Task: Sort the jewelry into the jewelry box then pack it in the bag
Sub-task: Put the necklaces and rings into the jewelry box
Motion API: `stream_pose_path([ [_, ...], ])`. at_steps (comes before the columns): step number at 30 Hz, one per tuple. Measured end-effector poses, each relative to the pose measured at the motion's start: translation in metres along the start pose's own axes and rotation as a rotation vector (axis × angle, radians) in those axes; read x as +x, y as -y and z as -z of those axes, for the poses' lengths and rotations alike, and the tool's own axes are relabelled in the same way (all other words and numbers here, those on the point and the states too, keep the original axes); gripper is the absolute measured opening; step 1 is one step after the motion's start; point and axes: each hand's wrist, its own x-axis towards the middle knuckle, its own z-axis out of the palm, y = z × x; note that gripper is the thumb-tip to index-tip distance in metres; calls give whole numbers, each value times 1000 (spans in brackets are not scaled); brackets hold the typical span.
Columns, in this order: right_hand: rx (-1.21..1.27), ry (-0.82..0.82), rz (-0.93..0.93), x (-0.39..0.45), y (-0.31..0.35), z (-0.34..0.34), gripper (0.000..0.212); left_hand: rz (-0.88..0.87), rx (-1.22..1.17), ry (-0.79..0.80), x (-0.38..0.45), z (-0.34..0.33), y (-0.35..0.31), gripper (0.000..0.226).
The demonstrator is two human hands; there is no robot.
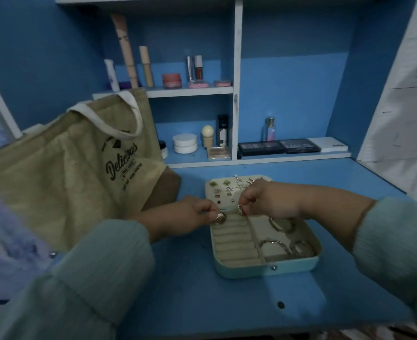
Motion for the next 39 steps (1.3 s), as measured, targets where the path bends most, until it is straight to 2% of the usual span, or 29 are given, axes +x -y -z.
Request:
stream_pose_path([
  [2,-34,24,-10,6,-2,-2,13,-21,-11,9,2,-1,3,16],
  [6,-72,50,-12,16,-1,-5,24,-35,2,-34,7,-3,10,17],
  [10,-93,106,-8,19,2,-4,14,-25,87,-35,5,-4,14,22],
  [13,-95,107,-6,22,3,-5,21,-37,76,-19,3,-3,15,21],
  [15,-98,85,0,25,3,-5,24,-40,77,-22,3,-2,15,21],
  [22,-43,6,80,21,-4,-7,12,-177,47,-127,-2,-3,11,33],
  [24,-33,-50,92,18,-5,-9,8,-257,83,-187,-2,-5,11,31],
  [28,6,-173,131,16,-7,-14,16,-425,135,-287,-2,-4,13,24],
  [33,-26,-288,200,9,-8,-18,12,-445,213,-283,-7,-3,-3,17],
  [39,-138,-304,254,5,-8,-20,23,-290,301,-231,-7,-2,-17,28],
])
